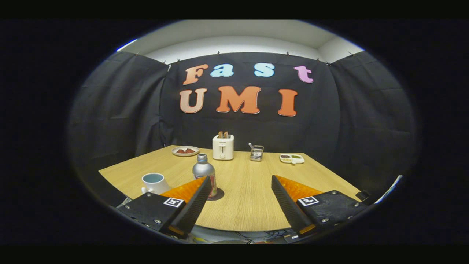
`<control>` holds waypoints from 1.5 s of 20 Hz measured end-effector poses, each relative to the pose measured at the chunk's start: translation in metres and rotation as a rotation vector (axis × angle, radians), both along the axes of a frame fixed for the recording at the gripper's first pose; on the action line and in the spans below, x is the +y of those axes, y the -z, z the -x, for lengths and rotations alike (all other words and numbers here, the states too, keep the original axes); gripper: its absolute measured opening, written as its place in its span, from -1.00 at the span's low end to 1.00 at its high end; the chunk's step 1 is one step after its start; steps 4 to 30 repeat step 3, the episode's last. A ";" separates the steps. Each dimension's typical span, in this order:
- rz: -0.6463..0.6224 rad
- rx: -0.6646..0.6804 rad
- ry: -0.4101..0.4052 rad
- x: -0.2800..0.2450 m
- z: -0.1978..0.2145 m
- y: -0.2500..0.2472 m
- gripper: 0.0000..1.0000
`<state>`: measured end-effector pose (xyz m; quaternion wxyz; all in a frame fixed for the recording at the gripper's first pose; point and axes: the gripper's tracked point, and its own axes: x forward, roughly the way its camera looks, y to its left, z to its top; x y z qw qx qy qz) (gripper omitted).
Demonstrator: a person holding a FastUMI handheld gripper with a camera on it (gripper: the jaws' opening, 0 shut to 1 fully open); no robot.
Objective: Take the bottle from table, then pour the juice into the cup, finally place the bottle on the coaster
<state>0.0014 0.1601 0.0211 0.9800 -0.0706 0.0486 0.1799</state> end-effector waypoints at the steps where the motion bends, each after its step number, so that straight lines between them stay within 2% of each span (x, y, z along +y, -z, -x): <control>1: 0.006 -0.009 0.016 -0.009 0.002 -0.003 0.95; 3: 0.028 -0.025 0.040 -0.019 0.003 -0.003 0.95; 30: 0.028 -0.025 0.040 -0.019 0.003 -0.003 0.95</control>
